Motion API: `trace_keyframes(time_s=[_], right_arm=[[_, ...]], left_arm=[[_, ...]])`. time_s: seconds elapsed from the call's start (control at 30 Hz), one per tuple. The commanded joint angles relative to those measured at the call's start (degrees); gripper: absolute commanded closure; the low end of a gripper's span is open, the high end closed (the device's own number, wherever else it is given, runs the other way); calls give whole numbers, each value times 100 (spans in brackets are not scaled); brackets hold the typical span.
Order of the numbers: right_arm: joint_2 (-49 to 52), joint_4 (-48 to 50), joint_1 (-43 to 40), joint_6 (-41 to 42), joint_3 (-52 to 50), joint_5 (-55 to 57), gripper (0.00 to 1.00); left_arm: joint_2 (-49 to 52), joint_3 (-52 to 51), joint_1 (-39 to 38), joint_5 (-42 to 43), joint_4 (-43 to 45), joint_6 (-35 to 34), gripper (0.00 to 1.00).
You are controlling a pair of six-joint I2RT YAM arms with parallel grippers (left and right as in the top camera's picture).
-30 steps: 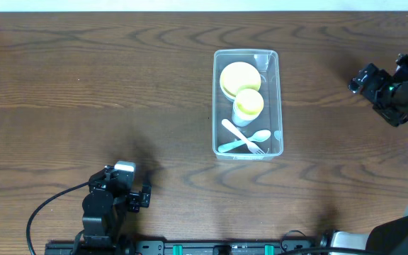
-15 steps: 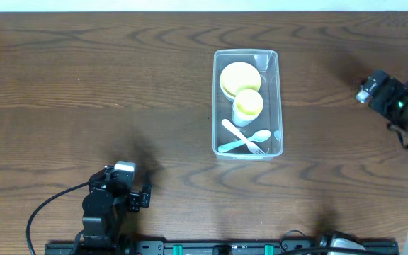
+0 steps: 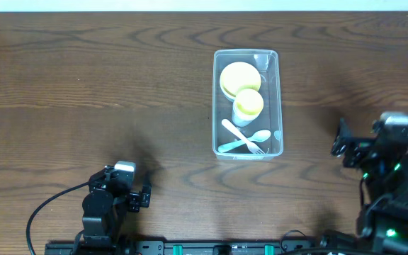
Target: Pack container
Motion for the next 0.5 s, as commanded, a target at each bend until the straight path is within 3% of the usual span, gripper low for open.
trace_keyframes(time_s=[0.0, 0.2, 0.47], right_arm=[[-490, 350, 26, -199, -739, -328, 1], [-1231, 929, 28, -195, -1917, -557, 1], [-2367, 994, 525, -203, -2704, -472, 1]], left_arm=[[-50, -55, 35, 55, 26, -48, 2], [-50, -55, 35, 57, 26, -48, 2], [-50, -55, 35, 55, 26, -48, 2]])
